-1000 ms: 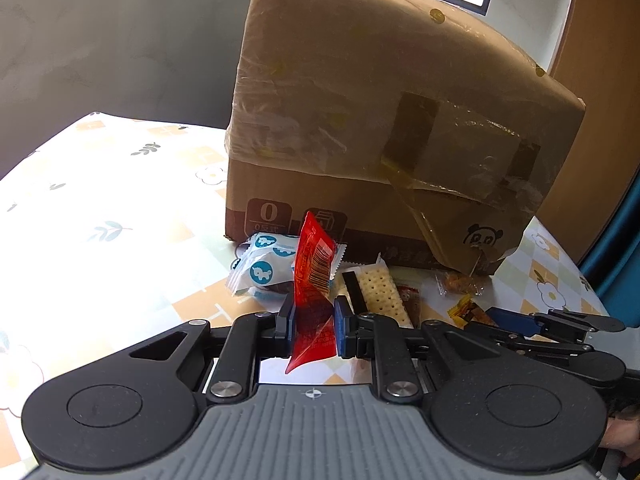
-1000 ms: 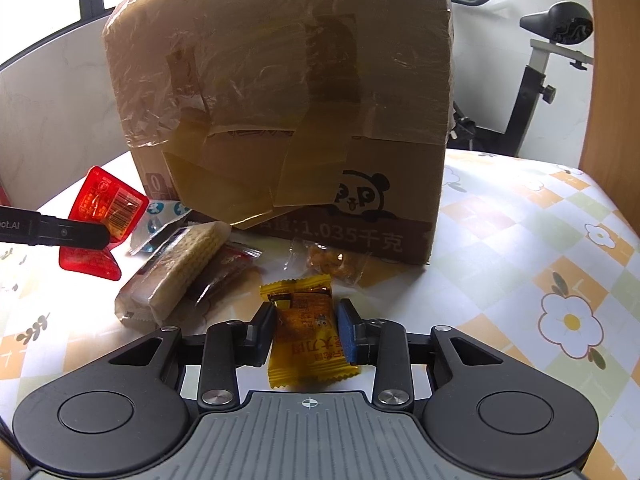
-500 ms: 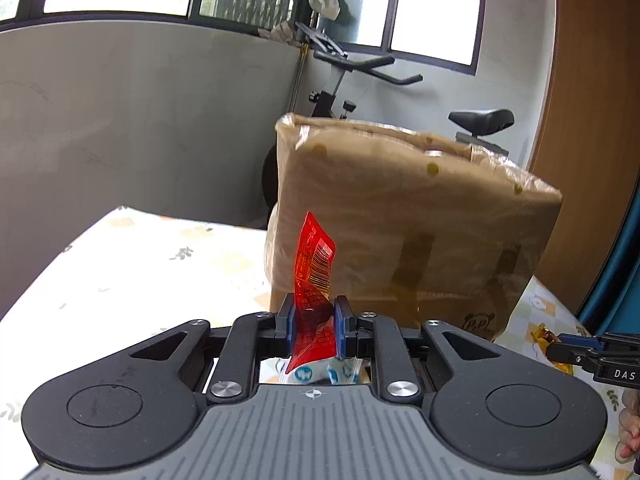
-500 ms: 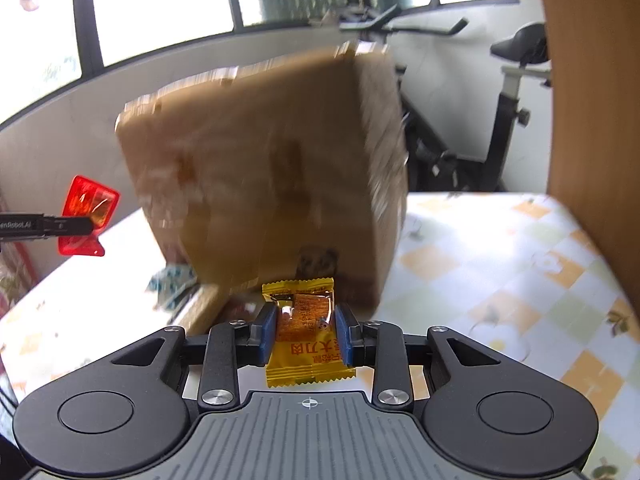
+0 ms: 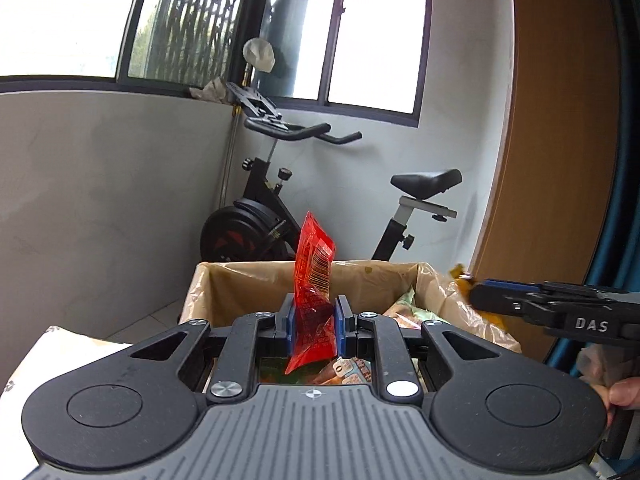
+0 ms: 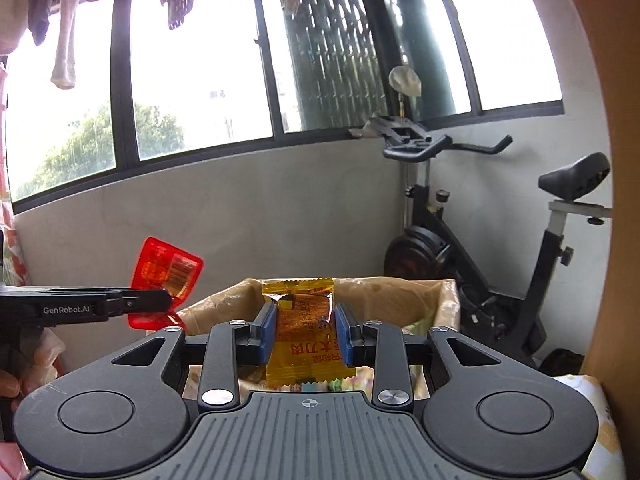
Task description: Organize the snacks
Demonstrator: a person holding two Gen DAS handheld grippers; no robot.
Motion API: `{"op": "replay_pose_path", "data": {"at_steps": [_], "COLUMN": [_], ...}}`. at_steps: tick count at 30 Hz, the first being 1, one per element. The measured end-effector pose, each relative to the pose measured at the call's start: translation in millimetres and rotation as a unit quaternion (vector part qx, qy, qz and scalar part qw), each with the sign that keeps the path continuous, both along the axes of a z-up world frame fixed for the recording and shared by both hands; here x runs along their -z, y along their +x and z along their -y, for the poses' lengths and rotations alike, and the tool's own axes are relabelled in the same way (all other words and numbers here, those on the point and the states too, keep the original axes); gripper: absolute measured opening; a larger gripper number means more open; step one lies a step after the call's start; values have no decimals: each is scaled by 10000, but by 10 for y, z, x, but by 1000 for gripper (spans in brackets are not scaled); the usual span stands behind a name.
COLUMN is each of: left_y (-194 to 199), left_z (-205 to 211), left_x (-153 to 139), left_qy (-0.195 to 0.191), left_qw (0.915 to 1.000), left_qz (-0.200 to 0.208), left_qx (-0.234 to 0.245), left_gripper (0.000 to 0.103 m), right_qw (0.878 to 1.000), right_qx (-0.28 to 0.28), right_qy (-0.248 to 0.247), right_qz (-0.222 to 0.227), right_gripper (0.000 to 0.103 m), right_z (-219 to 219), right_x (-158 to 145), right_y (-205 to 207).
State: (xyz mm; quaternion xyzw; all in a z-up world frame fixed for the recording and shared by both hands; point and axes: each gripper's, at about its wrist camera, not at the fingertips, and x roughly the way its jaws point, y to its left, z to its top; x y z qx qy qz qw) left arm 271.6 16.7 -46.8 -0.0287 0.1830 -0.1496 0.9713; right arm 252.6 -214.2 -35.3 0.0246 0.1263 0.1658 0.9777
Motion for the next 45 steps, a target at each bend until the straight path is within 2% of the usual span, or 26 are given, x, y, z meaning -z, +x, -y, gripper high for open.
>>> {"op": "replay_pose_path", "data": {"at_steps": [2, 5, 7, 9, 10, 11, 13, 18, 24, 27, 29, 31, 33, 35, 40, 45], "left_y": [256, 560, 657, 664, 671, 670, 643, 514, 196, 31, -71, -191, -252, -323, -446, -483], "left_z": [116, 191, 172, 115, 113, 103, 44, -170, -433, -536, -620, -720, -791, -839, -867, -848], "left_x": [30, 119, 213, 287, 311, 329, 343, 332, 289, 304, 350, 392, 430, 469, 598, 860], "left_qy": [206, 235, 282, 401, 444, 483, 518, 440, 205, 221, 237, 116, -22, -243, -498, -435], "left_qw": [9997, 9984, 9973, 9968, 9966, 9964, 9965, 9968, 9981, 9986, 9989, 9995, 9994, 9990, 9972, 9953], "left_qz": [-93, -406, -547, -581, -596, -609, -564, -608, -548, -484, -392, -255, -322, -333, -419, -694], "left_qx": [-102, -304, -389, -380, -362, -343, -340, -285, -209, -77, -85, -112, -148, -190, -365, -521], "left_gripper": [20, 20, 20, 20, 23, 32, 47, 47, 47, 47, 47, 48, 50, 50, 49, 49], "right_qw": [9996, 9978, 9952, 9918, 9904, 9898, 9905, 9942, 9991, 9996, 9995, 9990, 9980, 9973, 9962, 9953], "right_qx": [103, 281, 461, 547, 568, 609, 545, 308, 137, 201, 305, 439, 587, 686, 805, 736], "right_qy": [-97, -97, -63, 184, 317, 394, 437, 356, 19, -170, -114, 12, -73, -185, -319, -391], "right_qz": [-251, -588, -859, -1137, -1221, -1227, -1182, -963, -408, -82, 45, 110, 199, 201, -57, -498], "right_gripper": [28, 28, 29, 31, 31, 33, 36, 36, 36, 36, 36, 36, 36, 36, 36, 36], "right_z": [-147, -306, -400, -424, -422, -416, -394, -251, -94, 2, 91, 192, 243, 274, 302, 222], "right_x": [-51, -30, 54, 157, 199, 224, 265, 271, 261, 280, 316, 382, 477, 579, 869, 1222], "right_y": [344, 723, 906, 1022, 1051, 1055, 1007, 707, 138, -153, -328, -475, -610, -709, -836, -831]}}
